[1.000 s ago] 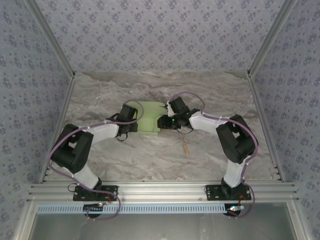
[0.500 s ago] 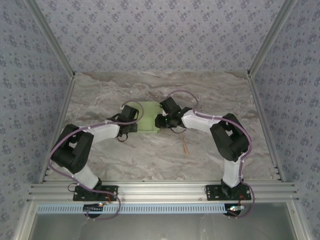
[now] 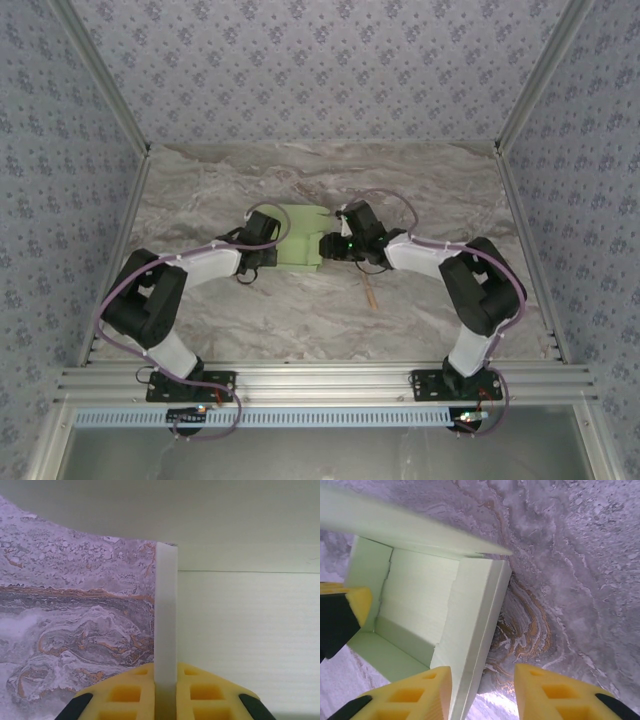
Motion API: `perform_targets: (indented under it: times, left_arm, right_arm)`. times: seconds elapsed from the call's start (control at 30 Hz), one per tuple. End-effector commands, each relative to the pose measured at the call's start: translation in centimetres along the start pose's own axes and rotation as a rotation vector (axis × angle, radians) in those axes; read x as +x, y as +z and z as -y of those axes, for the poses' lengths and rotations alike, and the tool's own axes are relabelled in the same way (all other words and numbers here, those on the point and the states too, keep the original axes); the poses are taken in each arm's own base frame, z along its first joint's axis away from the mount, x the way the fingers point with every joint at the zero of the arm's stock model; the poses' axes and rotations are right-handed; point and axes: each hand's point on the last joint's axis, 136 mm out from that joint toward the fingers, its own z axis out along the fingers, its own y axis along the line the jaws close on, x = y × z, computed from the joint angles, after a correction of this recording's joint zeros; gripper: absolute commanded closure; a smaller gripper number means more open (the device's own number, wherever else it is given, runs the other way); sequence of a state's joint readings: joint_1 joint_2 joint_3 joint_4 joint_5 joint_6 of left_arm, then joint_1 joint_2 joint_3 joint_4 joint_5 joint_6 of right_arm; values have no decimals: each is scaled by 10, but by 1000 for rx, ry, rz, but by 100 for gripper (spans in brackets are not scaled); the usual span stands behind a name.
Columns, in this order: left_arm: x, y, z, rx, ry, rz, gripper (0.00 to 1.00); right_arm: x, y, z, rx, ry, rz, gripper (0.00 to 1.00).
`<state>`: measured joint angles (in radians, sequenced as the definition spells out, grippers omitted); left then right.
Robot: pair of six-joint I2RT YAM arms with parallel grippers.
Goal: Fold the paper box
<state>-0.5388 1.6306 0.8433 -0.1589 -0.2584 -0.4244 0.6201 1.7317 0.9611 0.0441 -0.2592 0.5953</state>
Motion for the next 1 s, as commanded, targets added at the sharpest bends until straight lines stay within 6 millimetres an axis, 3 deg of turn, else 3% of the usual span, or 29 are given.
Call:
perform_targets:
  times: [0.0,0.17,0.37,0.7,0.97]
  left_arm:
    - [-8,-7,1,-5,-6,8,89]
    - [-7,-5,2,-5,-8,2,90]
    - [-6,-5,3,2,-11,-1,90]
    - [-7,-10,2,5,-11,4,90]
    - [-7,-11,2,7,-14,5,90]
  right_arm:
    - [0,-11,-17,-96,-23,14,55]
    - [1,-13,-17,-147,32,31,52]
    - [6,2,-22,-155,55,35,55]
    - [14,12,-9,-27,40,73,57]
    - [16,18,-11,-2,18,91,58]
